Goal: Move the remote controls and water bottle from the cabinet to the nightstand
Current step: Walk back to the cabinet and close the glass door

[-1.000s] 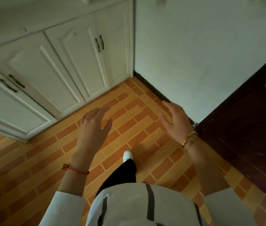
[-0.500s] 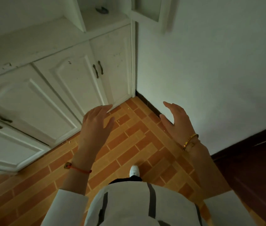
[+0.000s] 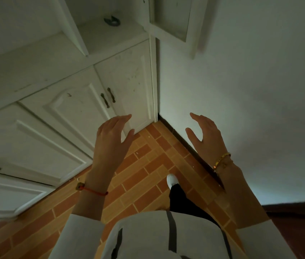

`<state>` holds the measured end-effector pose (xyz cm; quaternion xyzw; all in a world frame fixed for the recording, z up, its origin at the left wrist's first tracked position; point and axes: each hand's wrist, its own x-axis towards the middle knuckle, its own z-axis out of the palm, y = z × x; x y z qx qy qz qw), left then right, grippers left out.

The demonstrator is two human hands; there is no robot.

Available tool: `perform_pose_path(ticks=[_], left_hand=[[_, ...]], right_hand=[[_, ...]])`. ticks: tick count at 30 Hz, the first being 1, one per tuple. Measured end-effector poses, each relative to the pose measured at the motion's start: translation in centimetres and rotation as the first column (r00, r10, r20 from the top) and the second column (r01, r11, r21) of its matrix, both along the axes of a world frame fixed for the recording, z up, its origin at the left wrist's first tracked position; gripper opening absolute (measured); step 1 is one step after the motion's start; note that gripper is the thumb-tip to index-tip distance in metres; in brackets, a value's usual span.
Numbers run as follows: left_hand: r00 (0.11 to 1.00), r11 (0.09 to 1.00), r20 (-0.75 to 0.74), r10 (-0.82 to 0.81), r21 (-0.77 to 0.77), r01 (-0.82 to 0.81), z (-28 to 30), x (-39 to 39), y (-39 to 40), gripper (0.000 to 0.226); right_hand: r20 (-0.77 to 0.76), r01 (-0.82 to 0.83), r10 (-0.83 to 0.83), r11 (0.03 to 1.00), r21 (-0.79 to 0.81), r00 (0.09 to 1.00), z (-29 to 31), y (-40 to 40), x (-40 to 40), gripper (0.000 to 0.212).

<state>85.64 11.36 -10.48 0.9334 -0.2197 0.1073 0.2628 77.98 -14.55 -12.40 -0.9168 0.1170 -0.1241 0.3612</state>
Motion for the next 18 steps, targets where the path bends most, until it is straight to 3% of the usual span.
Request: perform_pose_path(ticks=[9,18], left_hand=[[0.992,0.992,0.027,0.126,-0.029,-0.125,0.4,8.7,-7.5,0.043],[0.983,0.983,0.033,0.183,-0.035,-0.182,1.2,13.2,-11.6,0.044]], right_hand=[[0.009,-0.115,0.115,0.993,-0.028,0.993,1.8,-7.6,11.6,0.051],[0.052,-0.196,0.2,0.978,-0.065,0.979,3.3,-11.7,18.2,0.049]])
